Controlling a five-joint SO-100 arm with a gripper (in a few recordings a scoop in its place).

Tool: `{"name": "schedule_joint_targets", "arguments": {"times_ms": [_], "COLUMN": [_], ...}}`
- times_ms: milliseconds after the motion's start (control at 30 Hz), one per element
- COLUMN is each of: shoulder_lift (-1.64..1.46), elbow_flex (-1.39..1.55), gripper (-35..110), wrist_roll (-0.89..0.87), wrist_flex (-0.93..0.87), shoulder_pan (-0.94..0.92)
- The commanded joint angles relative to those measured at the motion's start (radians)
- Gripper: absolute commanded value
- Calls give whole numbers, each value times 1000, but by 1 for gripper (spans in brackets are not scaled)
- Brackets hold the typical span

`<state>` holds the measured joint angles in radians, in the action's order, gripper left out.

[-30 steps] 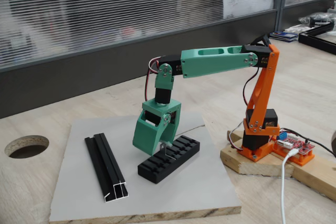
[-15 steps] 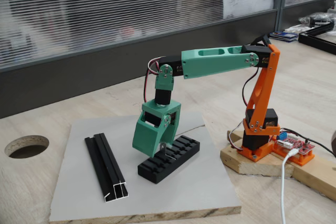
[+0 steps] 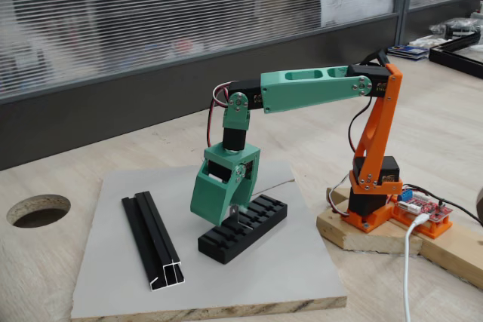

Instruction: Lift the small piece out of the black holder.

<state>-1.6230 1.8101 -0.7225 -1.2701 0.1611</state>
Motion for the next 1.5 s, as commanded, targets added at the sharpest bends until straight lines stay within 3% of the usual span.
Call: {"name": "schedule_joint_targets", "arguments": {"times_ms": [0, 167, 567, 1467], "shoulder_lift": [-3, -3, -5, -15], "elbow_flex": [-21, -15, -20, -25], "gripper": [54, 51, 18, 6], "wrist_roll": [-5, -5, -3, -2], "wrist_flex": [-6, -6, -5, -3], "shoulder_pan": [17, 17, 23, 29]}}
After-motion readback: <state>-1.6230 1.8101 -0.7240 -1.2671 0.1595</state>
